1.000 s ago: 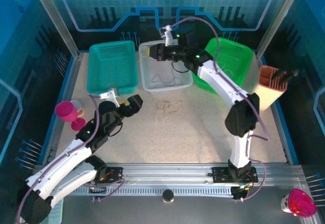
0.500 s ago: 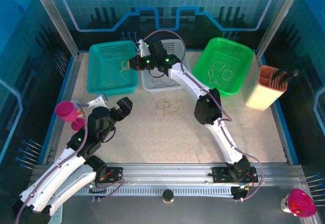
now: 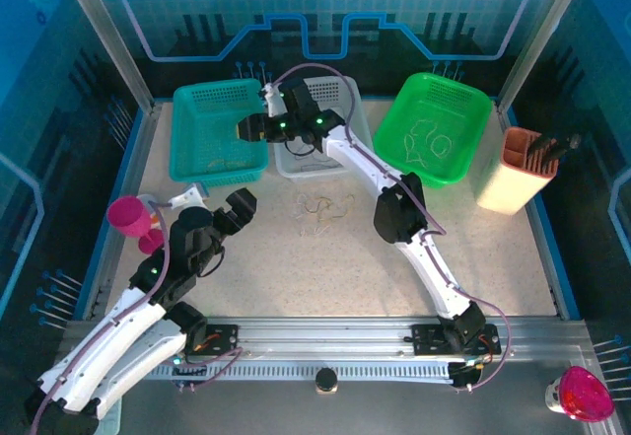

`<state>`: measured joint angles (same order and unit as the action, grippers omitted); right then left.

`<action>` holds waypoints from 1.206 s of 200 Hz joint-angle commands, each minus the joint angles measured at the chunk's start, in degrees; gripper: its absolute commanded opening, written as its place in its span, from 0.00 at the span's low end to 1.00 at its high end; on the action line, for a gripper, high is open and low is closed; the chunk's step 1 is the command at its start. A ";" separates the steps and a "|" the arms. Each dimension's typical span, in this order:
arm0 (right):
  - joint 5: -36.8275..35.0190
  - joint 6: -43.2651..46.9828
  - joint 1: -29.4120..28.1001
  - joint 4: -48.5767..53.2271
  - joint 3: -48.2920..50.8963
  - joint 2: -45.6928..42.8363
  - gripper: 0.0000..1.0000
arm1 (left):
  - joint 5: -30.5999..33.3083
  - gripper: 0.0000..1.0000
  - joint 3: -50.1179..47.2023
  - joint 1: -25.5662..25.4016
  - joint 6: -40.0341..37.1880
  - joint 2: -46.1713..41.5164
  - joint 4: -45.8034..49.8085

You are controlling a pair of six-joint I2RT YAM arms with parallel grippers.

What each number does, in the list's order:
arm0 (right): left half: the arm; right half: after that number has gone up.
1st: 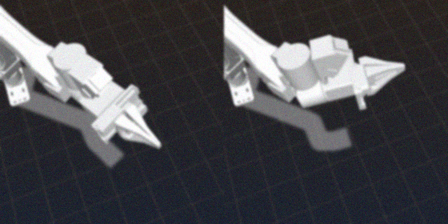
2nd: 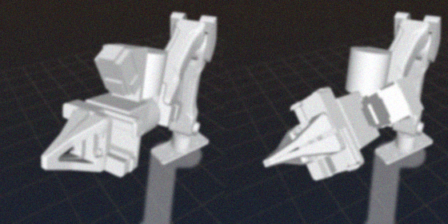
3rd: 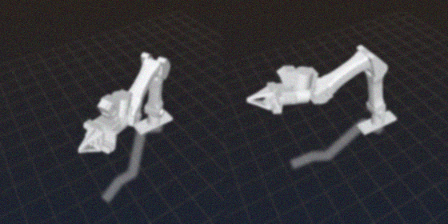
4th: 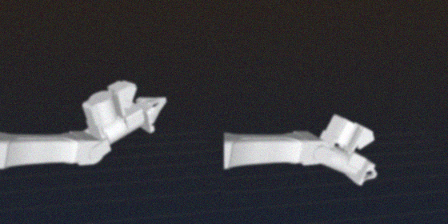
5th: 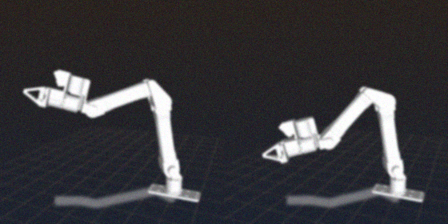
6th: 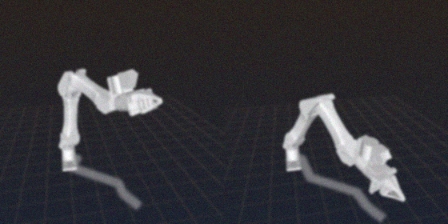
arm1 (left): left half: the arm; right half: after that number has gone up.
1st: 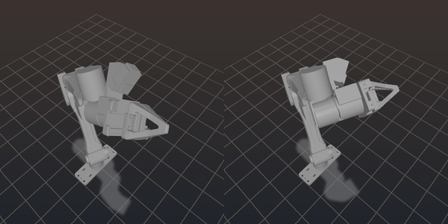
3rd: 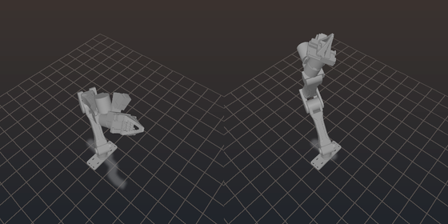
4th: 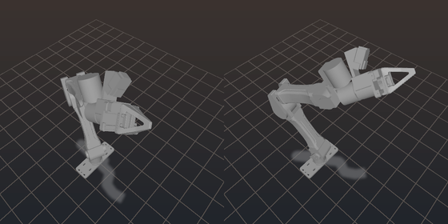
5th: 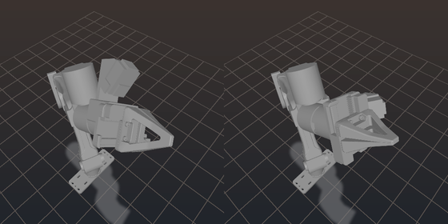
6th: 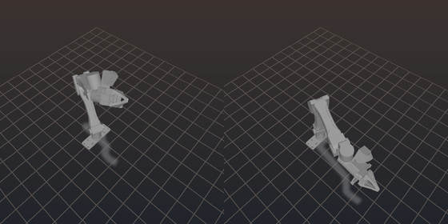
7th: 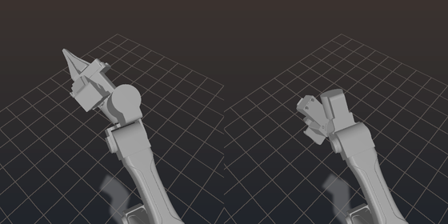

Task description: Untangle the cables

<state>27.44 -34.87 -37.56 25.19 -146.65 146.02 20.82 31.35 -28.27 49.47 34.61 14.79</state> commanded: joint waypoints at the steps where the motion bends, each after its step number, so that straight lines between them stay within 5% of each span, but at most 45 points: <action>1: 1.47 2.35 0.60 0.99 2.75 -9.73 0.67 | 0.24 0.99 1.85 0.44 -0.32 0.12 0.90; 69: 0.53 1.30 7.92 -15.23 50.57 -41.79 0.66 | -7.56 0.99 2.30 0.53 -2.66 4.50 -2.24; 109: -5.57 7.83 9.96 -11.25 69.39 -54.87 0.66 | -13.05 0.99 4.30 0.50 -3.42 11.77 -4.06; 149: -12.88 12.02 9.96 -5.94 79.79 -59.06 0.64 | -15.95 0.99 2.53 0.04 -0.36 16.36 -8.18; 241: -10.42 4.56 4.27 -12.18 92.40 -56.43 0.59 | -15.12 0.99 1.68 -3.39 1.29 21.18 -11.92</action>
<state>15.64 -27.59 -31.62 16.14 -55.09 88.09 6.15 33.50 -30.96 49.67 54.74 5.41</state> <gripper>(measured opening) 0.586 0.992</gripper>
